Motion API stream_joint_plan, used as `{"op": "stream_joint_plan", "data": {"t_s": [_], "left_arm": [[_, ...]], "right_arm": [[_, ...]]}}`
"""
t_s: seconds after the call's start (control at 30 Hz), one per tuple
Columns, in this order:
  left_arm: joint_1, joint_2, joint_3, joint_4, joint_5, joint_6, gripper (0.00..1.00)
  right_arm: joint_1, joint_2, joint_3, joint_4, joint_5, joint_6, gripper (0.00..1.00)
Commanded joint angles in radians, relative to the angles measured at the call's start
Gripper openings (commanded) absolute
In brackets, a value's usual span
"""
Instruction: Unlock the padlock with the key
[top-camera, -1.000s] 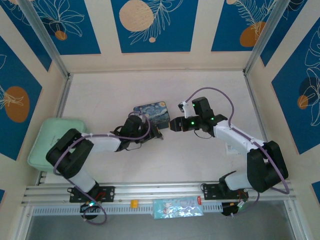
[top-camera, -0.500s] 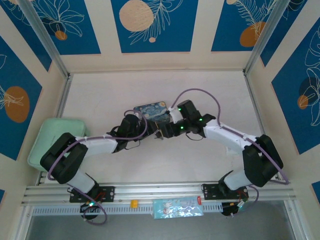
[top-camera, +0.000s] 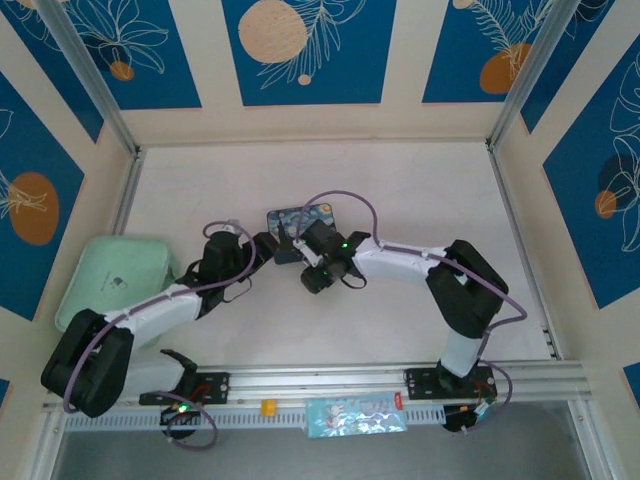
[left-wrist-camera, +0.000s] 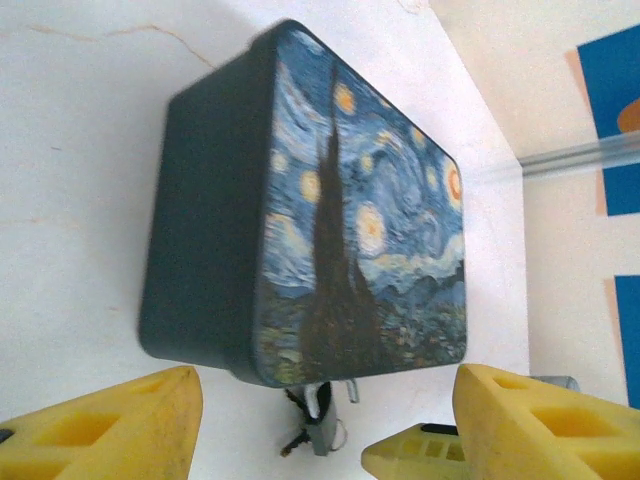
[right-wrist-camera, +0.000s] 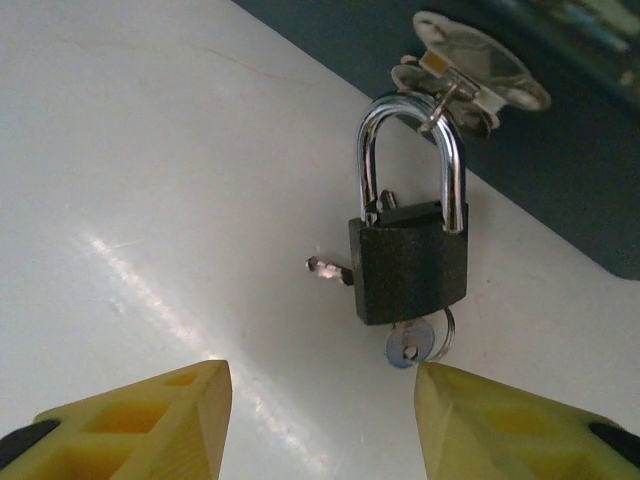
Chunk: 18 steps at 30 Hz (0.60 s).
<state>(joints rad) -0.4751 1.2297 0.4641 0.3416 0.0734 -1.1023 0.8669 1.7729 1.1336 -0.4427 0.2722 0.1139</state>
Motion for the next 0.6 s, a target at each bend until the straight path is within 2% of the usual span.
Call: {"op": "stream_joint_plan", "data": {"t_s": [0.0,0.13,0.3,0.57], "left_arm": [[0.025,-0.014,-0.021,-0.026,-0.002,-0.008,0.66],[0.035,0.001,-0.022,-0.002,0.013,-0.016,0.66],[0.036,0.029,-0.009,0.027,0.031,-0.029,0.66],[0.059,0.097,0.037,0.086,0.028,0.005,0.66]], "right_arm": [[0.022,0.024,0.037,-0.019,0.096,-0.030,0.52],[0.033,0.053,0.035,0.016,0.157,-0.037,0.49],[0.043,0.071,-0.001,0.098,0.218,-0.076,0.41],[0.017,0.030,-0.080,0.239,0.178,-0.232,0.14]]}}
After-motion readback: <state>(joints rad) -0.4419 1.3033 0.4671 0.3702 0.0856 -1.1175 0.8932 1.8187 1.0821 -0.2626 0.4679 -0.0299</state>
